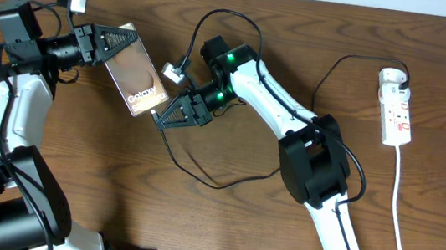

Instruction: Plug charger to phone and switch on socket

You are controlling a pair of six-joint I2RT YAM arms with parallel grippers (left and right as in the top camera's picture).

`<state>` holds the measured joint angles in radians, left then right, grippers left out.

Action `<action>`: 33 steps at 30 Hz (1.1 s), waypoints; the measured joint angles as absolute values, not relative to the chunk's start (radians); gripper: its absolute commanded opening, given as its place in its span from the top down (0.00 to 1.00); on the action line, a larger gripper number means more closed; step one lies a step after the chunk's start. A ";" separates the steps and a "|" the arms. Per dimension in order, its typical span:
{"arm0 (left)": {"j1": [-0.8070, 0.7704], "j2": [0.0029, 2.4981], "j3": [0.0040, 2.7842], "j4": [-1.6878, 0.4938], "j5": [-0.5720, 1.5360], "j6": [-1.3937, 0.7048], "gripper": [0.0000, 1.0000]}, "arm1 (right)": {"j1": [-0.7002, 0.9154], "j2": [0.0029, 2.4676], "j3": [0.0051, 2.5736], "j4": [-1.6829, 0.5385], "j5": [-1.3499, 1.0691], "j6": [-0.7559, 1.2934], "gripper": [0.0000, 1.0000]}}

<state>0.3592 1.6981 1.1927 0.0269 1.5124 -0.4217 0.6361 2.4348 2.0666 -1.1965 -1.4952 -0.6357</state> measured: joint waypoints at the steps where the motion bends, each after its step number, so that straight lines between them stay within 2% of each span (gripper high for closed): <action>1: 0.359 1.698 1.193 0.027 1.512 -0.422 0.92 | 0.636 2.435 2.067 -1.196 -1.496 -0.636 0.99; 33: 0.359 1.698 1.193 0.023 1.521 -0.410 0.93 | 0.636 2.435 2.067 -1.199 -1.495 -0.636 0.99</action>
<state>0.3592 1.6981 1.1927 0.0235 1.5211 -0.4103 0.6361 2.4348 2.0666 -1.1992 -1.4952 -0.6357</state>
